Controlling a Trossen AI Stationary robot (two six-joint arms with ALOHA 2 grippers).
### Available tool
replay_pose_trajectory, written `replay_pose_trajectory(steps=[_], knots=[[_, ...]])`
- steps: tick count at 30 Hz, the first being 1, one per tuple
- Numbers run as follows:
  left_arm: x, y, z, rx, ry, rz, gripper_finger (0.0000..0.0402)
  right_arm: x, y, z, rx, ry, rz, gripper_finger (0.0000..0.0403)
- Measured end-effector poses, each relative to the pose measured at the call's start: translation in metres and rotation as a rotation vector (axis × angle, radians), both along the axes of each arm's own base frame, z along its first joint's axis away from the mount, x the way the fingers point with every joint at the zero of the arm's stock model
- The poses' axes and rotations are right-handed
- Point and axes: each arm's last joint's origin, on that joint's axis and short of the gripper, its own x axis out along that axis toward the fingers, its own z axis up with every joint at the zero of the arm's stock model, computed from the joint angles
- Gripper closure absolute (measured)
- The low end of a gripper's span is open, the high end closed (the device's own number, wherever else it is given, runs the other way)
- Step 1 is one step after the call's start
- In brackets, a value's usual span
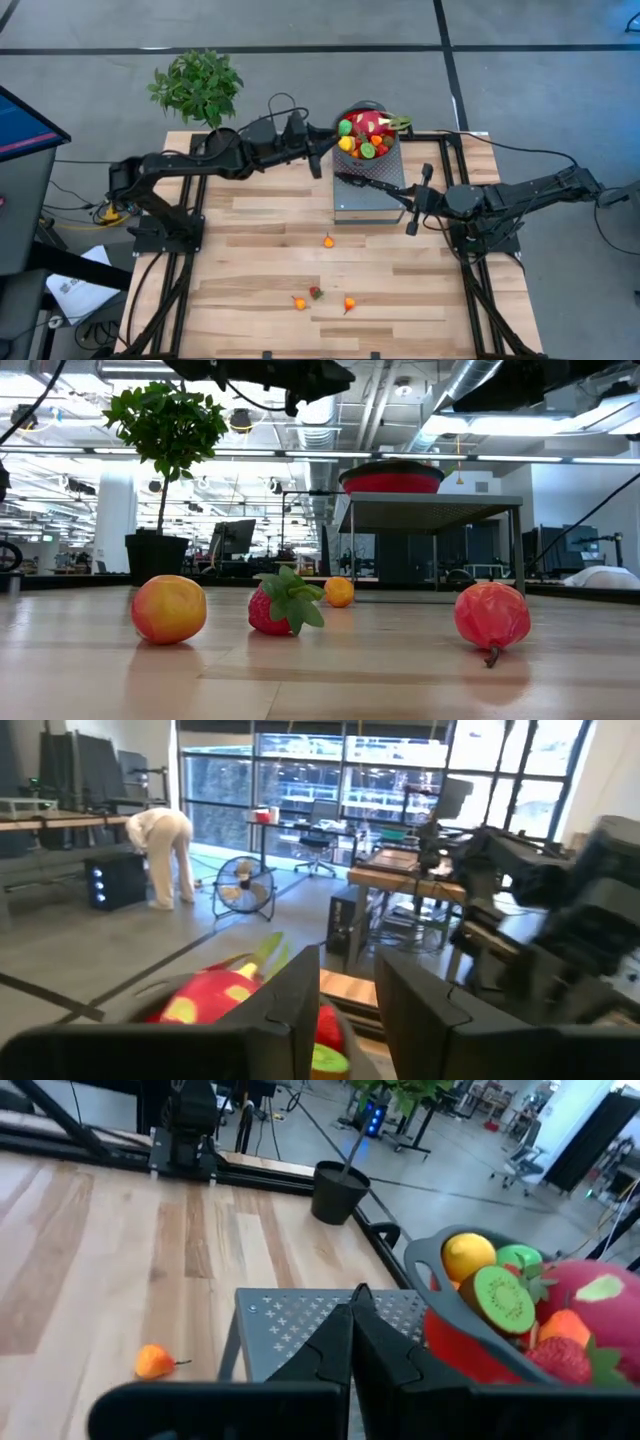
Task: Pick & Place Fruit
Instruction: Put the yellow pear into the red colander on the shelf
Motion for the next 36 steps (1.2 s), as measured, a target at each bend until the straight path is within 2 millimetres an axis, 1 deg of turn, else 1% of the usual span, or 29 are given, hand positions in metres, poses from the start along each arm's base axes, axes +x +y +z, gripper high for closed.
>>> replay_pose_trajectory(steps=[6, 13, 21, 26, 36], knots=[[-0.006, -0.02, 0.001, 0.001, -0.006, -0.051, 0.0312, -0.001, 0.0, -0.003, 0.089, -0.005, -0.015, 0.0403], [-0.008, -0.044, -0.002, 0.001, -0.004, -0.117, 0.0312, -0.002, 0.006, -0.004, 0.136, 0.002, 0.04, 0.0403], [-0.004, -0.077, -0.003, 0.0, -0.001, -0.218, 0.0312, -0.005, 0.021, -0.004, 0.147, 0.0, 0.136, 0.0403], [-0.003, -0.099, -0.003, 0.001, 0.0, -0.282, 0.0312, -0.008, 0.031, -0.004, 0.198, -0.013, 0.185, 0.0403], [-0.004, -0.128, -0.003, -0.002, 0.001, -0.339, 0.0312, -0.013, 0.047, -0.005, 0.216, 0.001, 0.278, 0.0403]])
